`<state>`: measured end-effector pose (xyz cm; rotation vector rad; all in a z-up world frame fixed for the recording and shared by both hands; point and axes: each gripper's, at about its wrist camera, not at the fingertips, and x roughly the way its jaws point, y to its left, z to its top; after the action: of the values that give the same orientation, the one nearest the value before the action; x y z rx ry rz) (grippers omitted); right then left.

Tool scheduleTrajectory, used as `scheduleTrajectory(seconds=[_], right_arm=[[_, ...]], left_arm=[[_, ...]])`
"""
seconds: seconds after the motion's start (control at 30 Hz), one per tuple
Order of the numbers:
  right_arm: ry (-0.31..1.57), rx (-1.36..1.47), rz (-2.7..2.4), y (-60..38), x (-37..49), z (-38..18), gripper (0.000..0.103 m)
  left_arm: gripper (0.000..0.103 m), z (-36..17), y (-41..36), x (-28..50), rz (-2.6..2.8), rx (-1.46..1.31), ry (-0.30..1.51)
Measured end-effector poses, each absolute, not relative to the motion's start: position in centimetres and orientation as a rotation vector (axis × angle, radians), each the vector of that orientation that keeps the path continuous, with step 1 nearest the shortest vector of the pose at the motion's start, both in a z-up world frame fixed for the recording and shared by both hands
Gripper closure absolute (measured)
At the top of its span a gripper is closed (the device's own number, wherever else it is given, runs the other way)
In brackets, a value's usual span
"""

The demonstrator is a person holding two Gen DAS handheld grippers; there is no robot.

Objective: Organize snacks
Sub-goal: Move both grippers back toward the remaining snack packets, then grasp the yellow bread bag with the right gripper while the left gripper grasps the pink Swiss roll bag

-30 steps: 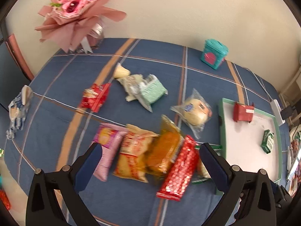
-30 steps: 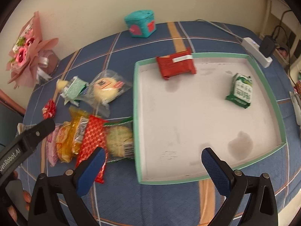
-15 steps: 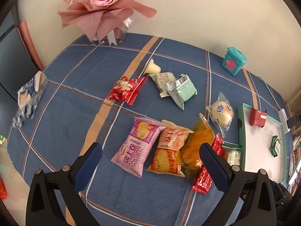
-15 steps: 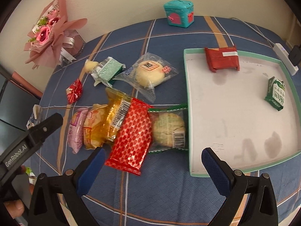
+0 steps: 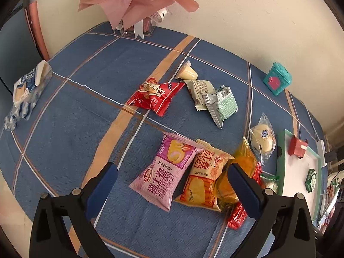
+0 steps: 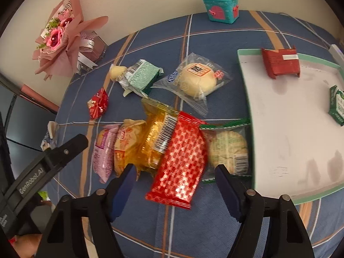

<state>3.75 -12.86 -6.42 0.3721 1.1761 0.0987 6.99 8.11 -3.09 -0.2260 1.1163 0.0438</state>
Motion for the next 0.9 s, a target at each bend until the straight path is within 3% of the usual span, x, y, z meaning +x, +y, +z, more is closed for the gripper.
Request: scheduleTrajectory(seconds=[0.1, 0.17, 0.4, 0.9], right_arm=[[1.165, 0.375, 0.116, -11.9, 4.6, -6.4, 0.035], [1.166, 0.377, 0.134, -11.2, 5.1, -6.6, 0.043], [1.172, 0.369, 0.165, -9.4, 6.8, -7.3, 0.059], [1.221, 0.309, 0.13, -8.5, 9.4, -9.5, 0.061]], left_arm=[[0.005, -3.8, 8.3, 7.5, 0.027, -0.234, 1.132], [0.015, -4.1, 8.4, 7.9, 0.019, -0.237, 1.141], [0.022, -6.2, 8.7, 8.9, 0.002, -0.261, 1.178], [0.031, -10.8, 9.4, 10.5, 0.023, -0.255, 1.254]])
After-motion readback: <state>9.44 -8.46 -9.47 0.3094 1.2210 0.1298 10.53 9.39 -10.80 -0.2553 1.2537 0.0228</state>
